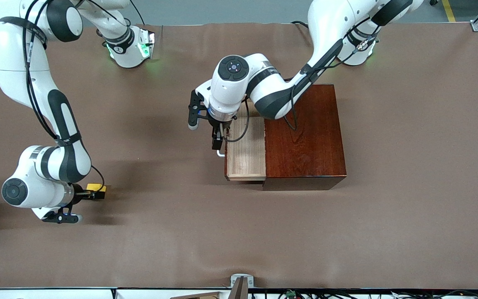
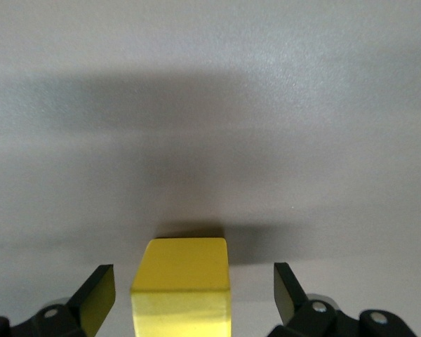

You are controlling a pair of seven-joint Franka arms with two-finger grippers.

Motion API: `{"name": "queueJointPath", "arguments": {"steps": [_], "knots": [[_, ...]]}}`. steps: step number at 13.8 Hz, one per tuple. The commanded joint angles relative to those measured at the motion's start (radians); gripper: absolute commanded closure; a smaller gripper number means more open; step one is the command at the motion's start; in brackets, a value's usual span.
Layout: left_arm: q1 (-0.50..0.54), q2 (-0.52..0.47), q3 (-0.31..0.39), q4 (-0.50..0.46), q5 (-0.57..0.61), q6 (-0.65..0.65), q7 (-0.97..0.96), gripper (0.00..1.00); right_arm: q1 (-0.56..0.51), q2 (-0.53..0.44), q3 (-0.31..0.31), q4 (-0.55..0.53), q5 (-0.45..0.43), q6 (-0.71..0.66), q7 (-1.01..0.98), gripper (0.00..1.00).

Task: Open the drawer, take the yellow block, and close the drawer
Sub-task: 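Lower the cube onto the table and open the right gripper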

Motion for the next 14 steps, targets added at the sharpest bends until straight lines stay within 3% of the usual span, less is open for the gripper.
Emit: {"name": "queueJointPath", "arguments": {"steps": [1,14], "knots": [[-0.01,0.025,0.003,0.018,0.028,-0.001,0.054,0.0,-0.02,-0.031,0.02,0.002,-0.016,-0.029,0.005,0.0],[0.001,0.021,0.003,0.0,0.009,-0.073,-0.085,0.0,-0.022,-0.238,0.02,-0.05,-0.016,-0.148,0.012,0.0]]}}
